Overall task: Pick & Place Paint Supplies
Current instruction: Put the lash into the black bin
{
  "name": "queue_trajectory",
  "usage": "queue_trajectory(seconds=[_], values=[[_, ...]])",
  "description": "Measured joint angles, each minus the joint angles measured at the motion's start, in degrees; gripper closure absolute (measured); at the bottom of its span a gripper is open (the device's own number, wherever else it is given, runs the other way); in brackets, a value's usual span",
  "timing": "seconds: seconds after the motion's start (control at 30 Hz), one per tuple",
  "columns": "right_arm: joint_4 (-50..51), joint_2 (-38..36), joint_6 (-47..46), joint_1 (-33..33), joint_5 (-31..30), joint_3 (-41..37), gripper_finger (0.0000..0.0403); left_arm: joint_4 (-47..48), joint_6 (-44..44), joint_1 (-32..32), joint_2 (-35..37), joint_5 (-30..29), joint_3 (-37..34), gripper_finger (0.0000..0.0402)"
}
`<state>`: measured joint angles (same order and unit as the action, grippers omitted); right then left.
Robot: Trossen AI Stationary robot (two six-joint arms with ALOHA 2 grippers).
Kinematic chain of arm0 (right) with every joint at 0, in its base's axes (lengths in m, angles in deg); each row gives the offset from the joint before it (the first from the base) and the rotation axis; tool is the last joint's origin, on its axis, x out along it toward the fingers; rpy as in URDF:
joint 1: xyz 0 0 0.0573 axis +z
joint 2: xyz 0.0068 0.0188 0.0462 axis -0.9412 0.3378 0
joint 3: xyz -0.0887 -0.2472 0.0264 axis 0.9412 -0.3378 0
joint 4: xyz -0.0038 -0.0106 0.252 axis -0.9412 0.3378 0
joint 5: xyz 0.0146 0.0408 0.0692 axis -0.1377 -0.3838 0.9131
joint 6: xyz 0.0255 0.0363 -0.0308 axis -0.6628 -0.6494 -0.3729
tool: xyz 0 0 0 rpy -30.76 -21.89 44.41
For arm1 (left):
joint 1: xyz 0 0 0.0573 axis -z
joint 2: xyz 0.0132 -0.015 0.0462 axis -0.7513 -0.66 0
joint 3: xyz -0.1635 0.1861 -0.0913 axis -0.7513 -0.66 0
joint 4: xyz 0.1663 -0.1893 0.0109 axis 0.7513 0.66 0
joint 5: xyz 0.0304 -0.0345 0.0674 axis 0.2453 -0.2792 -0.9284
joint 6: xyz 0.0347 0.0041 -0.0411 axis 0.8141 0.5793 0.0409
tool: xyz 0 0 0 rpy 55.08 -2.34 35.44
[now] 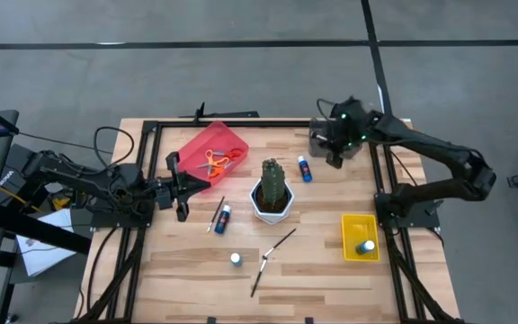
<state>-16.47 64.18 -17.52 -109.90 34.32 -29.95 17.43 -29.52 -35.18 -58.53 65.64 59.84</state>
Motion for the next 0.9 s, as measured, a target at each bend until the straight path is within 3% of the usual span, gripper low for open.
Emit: queue_trajectory(seconds=[0.17,0.33,0.9], values=[[-4.26,-0.76,6.89,-3.94,0.69,3.85,0.0394,-0.95,0.31,0.00,0.02,0.01,0.02,0.0395],[-9.61,2.62,12.86,-8.19,7.86,4.66,0.0394,-1.16,0.57,0.00,0.02,0.04,0.02,0.0395],[-8.24,17.68,20.21,-14.18,7.10,4.59,0.0394,1.59,0.52,0.00,0.00,-2.54,0.02,0.0395]])
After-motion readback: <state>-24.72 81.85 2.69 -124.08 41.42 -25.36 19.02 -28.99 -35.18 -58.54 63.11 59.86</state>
